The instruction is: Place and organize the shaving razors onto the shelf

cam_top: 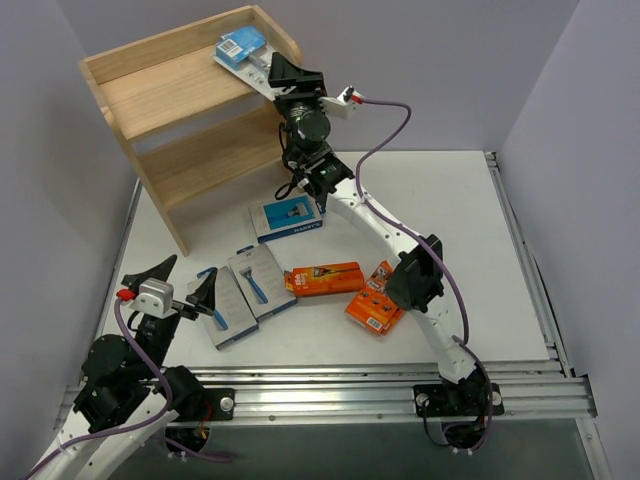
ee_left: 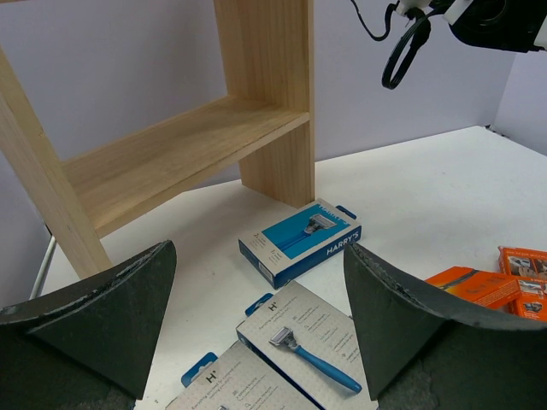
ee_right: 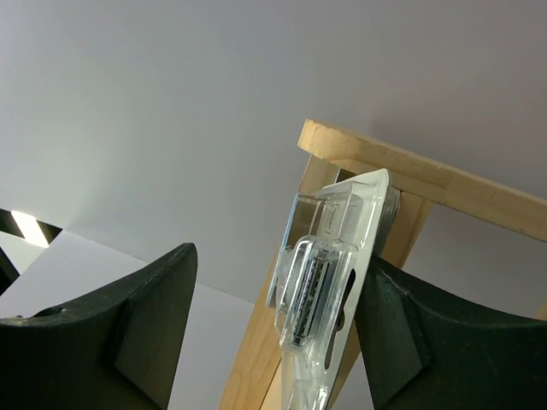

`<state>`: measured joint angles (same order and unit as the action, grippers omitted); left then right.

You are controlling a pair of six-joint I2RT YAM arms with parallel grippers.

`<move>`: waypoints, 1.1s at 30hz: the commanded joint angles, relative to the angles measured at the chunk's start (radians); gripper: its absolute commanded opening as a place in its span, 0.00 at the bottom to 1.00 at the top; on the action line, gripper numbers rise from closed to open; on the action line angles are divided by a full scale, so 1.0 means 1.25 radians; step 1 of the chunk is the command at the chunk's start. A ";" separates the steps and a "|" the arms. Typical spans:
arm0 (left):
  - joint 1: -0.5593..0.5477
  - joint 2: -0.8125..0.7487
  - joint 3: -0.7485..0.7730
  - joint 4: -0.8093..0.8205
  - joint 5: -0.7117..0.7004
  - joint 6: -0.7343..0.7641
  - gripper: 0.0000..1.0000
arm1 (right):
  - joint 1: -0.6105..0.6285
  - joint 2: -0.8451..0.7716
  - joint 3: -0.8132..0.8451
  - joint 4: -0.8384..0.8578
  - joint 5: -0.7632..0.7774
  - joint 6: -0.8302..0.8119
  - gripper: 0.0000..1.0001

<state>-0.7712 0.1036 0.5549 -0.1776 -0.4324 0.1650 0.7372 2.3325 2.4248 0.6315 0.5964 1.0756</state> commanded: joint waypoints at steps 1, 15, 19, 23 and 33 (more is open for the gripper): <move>-0.003 0.009 0.011 0.007 0.010 -0.001 0.88 | -0.008 -0.074 0.004 0.036 -0.017 -0.009 0.65; -0.003 0.018 0.015 0.002 0.011 0.002 0.88 | -0.024 -0.104 -0.022 0.040 -0.089 0.029 0.69; -0.002 0.023 0.018 -0.002 0.010 0.002 0.88 | -0.026 -0.122 -0.051 0.030 -0.102 0.041 0.51; -0.002 0.026 0.019 -0.004 0.010 0.003 0.88 | -0.028 -0.153 -0.116 0.031 -0.124 0.049 0.32; -0.002 0.030 0.022 -0.008 0.006 0.004 0.88 | -0.026 -0.239 -0.245 0.011 -0.163 0.020 0.04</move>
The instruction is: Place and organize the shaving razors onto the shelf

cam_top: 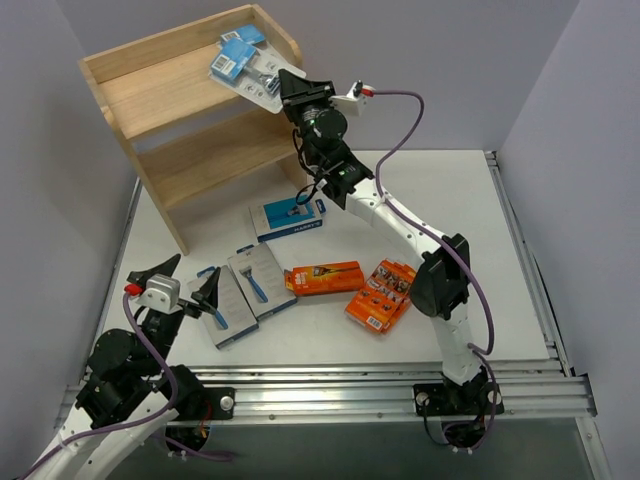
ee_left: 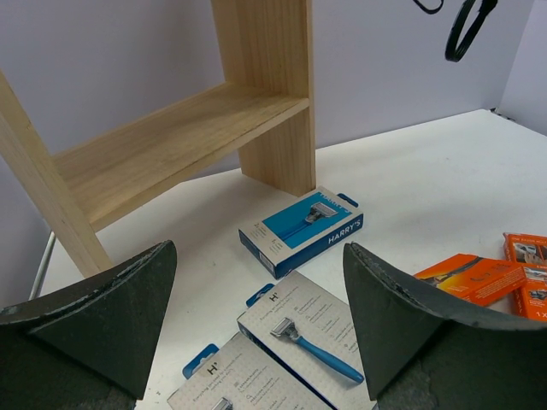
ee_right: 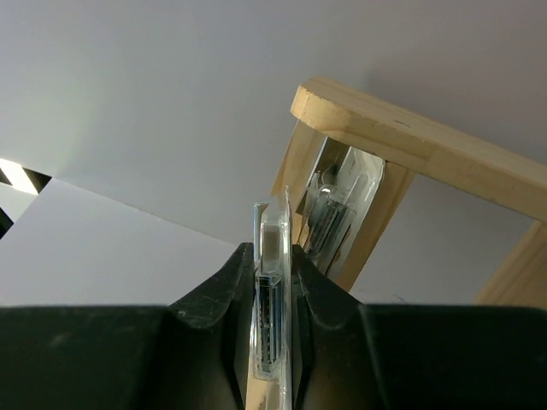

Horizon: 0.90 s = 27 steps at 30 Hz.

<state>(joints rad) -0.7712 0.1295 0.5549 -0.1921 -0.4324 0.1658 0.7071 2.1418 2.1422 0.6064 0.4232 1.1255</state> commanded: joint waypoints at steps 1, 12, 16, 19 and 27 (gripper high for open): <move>-0.002 0.009 0.022 0.003 0.005 0.004 0.88 | -0.002 -0.101 -0.029 0.030 -0.032 -0.025 0.04; -0.002 0.017 0.029 0.006 0.005 0.005 0.84 | 0.000 -0.174 -0.148 0.039 -0.118 -0.033 0.00; -0.002 0.046 0.064 -0.001 0.017 -0.007 0.85 | 0.000 -0.219 -0.241 0.111 -0.174 -0.038 0.00; -0.002 0.117 0.162 -0.045 0.019 -0.051 0.88 | 0.000 -0.255 -0.290 0.177 -0.233 -0.051 0.00; -0.002 0.268 0.325 0.037 0.109 -0.281 0.96 | 0.005 -0.354 -0.506 0.346 -0.330 -0.023 0.00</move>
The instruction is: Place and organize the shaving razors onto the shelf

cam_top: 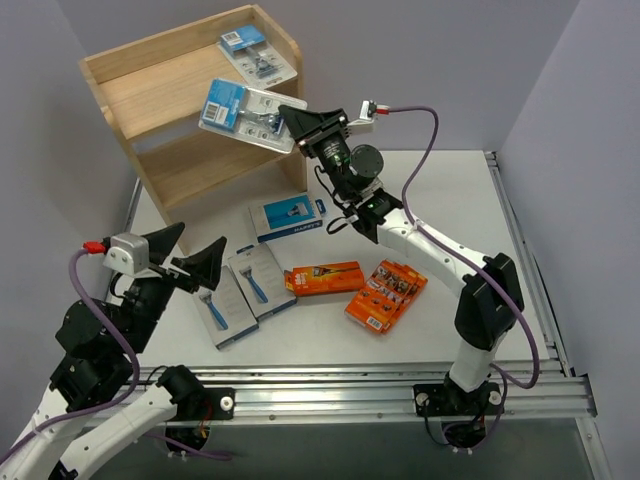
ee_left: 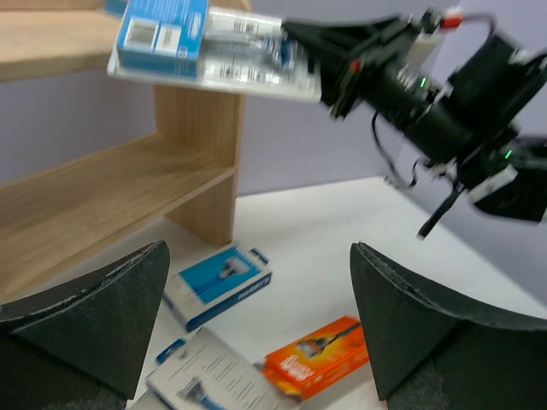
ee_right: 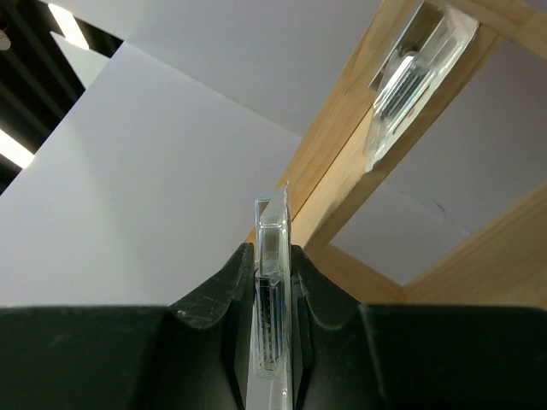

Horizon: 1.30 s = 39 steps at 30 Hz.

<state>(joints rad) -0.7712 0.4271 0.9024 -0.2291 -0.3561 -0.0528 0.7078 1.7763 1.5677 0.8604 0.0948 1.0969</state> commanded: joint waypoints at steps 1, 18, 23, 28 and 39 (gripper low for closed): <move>-0.003 0.041 0.056 0.086 0.048 -0.121 0.96 | 0.004 -0.081 -0.062 0.168 -0.068 0.005 0.00; 0.000 0.180 0.073 0.273 0.124 -0.352 0.95 | 0.036 -0.184 -0.194 0.431 -0.230 0.055 0.00; 0.006 0.210 0.061 0.387 0.138 -0.343 0.79 | 0.036 -0.196 -0.231 0.487 -0.273 0.073 0.00; 0.023 0.245 0.077 0.458 0.192 -0.349 0.70 | 0.036 -0.196 -0.271 0.566 -0.293 0.113 0.00; 0.050 0.281 0.095 0.435 0.221 -0.333 0.34 | 0.038 -0.191 -0.291 0.621 -0.330 0.128 0.00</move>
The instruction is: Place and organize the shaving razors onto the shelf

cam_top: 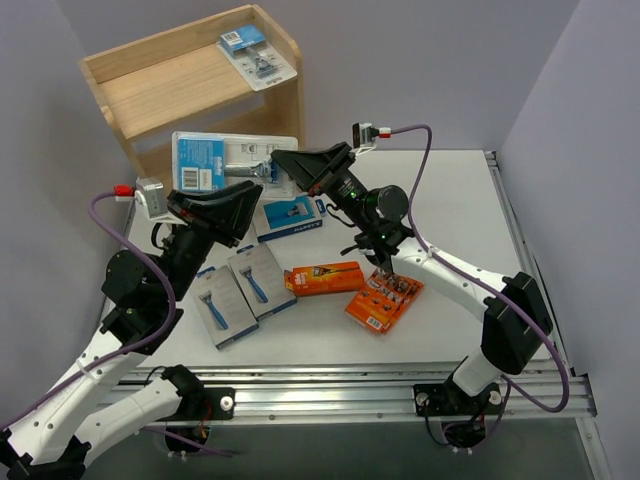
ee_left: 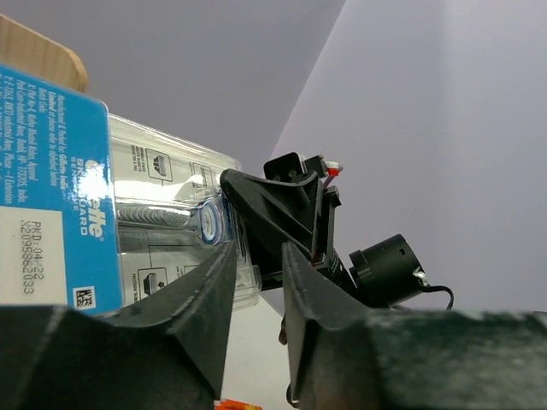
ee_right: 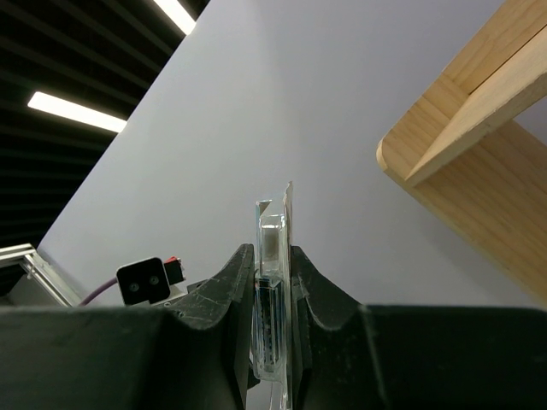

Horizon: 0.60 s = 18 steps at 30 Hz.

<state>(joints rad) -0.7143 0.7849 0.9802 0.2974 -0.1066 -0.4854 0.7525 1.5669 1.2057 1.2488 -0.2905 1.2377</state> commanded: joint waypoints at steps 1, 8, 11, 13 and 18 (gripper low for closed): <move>0.004 -0.008 0.033 -0.008 0.025 0.010 0.39 | 0.001 -0.025 -0.001 0.309 -0.019 0.014 0.00; 0.004 -0.068 -0.009 -0.088 0.059 -0.051 0.61 | 0.001 -0.014 0.015 0.332 -0.025 0.005 0.00; 0.004 -0.076 -0.007 -0.152 0.066 -0.066 0.62 | -0.001 -0.012 0.026 0.339 -0.028 0.008 0.00; 0.004 -0.085 -0.021 -0.170 0.056 -0.063 0.62 | -0.001 -0.012 0.032 0.337 -0.033 0.009 0.00; 0.005 -0.082 -0.040 -0.191 0.023 -0.055 0.62 | 0.001 -0.007 0.028 0.384 -0.046 0.036 0.00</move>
<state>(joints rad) -0.7120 0.6716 0.9321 0.1020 -0.0628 -0.5472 0.7525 1.5673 1.2018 1.2526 -0.3172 1.2499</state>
